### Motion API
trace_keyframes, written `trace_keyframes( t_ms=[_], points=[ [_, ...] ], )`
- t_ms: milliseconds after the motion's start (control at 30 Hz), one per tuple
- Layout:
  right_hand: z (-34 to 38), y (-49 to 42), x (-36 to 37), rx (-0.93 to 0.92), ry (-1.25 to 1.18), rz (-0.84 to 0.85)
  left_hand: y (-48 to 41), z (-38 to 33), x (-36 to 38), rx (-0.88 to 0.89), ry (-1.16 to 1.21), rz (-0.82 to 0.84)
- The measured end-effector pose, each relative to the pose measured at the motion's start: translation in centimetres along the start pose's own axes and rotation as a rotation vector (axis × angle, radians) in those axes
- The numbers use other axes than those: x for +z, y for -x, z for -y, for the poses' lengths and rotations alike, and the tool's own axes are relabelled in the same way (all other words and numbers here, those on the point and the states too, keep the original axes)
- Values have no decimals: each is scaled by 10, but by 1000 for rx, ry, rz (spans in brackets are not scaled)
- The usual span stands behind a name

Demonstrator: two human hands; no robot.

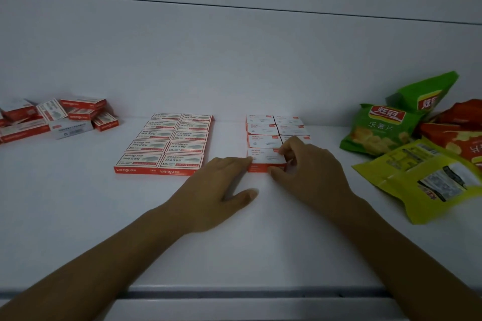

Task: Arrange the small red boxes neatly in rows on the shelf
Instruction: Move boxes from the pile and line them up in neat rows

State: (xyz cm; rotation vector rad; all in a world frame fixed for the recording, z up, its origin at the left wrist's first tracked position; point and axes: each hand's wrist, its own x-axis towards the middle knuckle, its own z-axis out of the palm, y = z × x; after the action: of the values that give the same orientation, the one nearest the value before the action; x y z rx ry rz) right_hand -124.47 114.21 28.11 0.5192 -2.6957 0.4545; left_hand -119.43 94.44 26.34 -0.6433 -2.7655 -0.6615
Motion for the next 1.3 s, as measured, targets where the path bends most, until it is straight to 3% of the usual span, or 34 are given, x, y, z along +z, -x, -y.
trace_keyframes(
  t_ms=[600,867,967,1300],
  points=[
    [-7,-2,4,63,-60,29,-3,1,3,36,-110,79],
    [-3,5,-5,57,-43,-135,3,-9,-2,19,-8,-23],
    [4,9,-11,22,-14,-182,7,-15,-6,40,-83,-64],
    [57,16,-17,-121,-17,-70,31,25,-49,130,-462,-104]
  ],
)
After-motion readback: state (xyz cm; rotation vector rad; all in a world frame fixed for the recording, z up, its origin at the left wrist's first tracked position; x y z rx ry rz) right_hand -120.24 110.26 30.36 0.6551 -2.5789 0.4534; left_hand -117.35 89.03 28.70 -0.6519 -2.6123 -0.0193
